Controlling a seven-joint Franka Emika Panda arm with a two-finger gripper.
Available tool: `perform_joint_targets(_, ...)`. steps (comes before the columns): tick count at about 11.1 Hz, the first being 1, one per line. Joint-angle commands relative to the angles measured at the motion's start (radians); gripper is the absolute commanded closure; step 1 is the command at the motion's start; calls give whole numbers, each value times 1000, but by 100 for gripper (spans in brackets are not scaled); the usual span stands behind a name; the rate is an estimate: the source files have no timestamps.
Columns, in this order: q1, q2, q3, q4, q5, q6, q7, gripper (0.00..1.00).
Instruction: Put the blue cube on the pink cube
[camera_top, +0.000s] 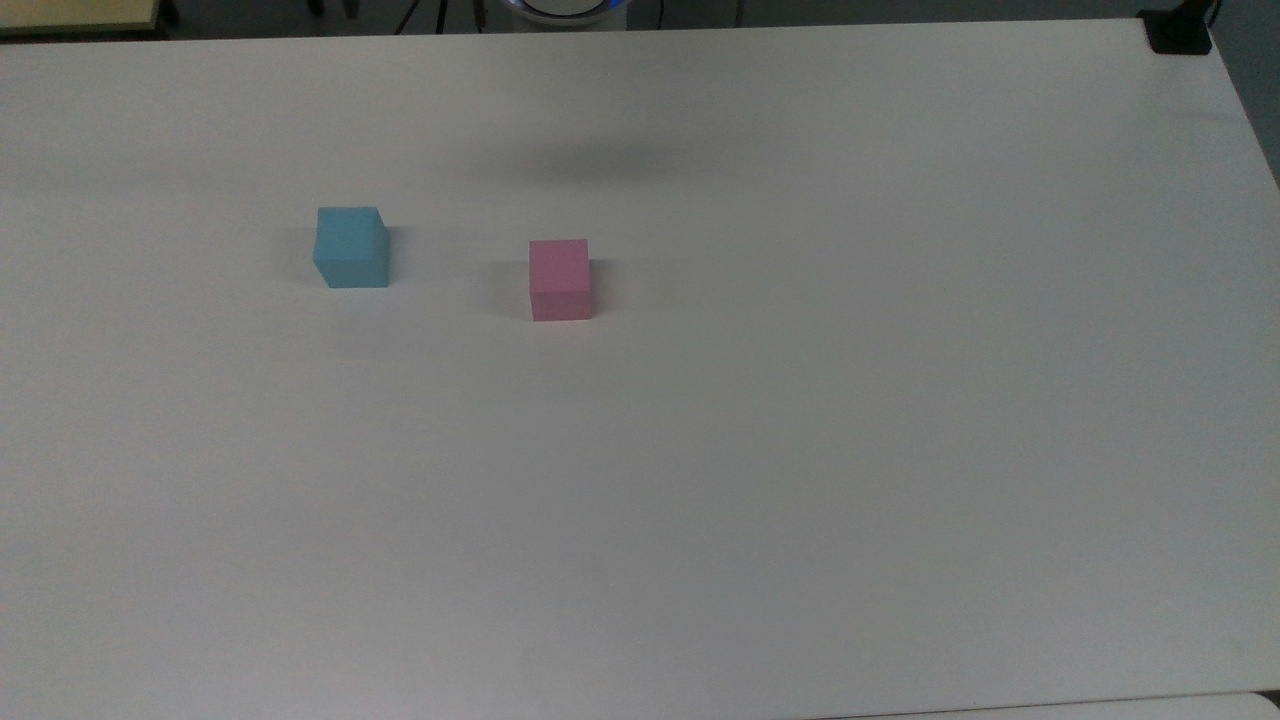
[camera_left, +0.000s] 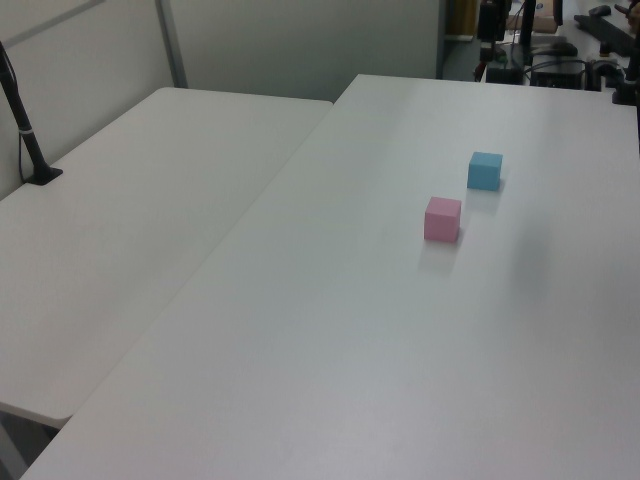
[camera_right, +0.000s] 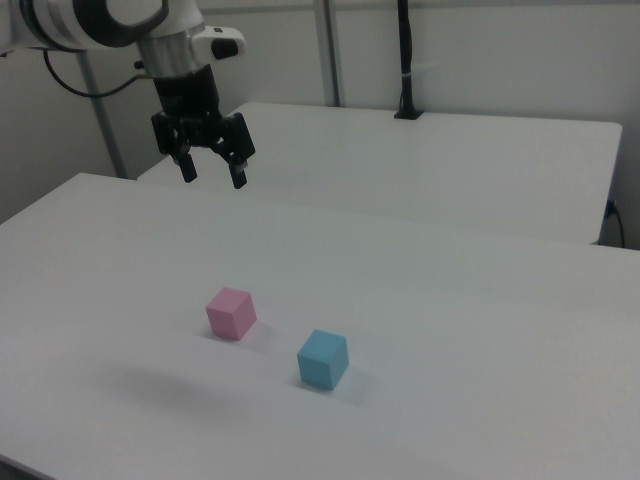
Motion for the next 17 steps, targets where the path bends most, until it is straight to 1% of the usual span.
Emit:
perform_joint_targets(1, 30, -15, -21, -7, 6, -13, -5, 0)
perform_joint_targets(11, 29, -18, -21, -7, 14, -14, -5, 0)
perform_joint_targets(14, 18, -27, -25, -9, 17, -23, -8, 0)
perform_joint_targets(15, 12, -29, -32, -2, 17, -71, -36, 0)
perform_joint_targets(16, 9, -35, -60, -1, 16, -105, -106, 0)
perform_joint_targets(17, 2, -41, -87, -5, 13, -111, -214, 0)
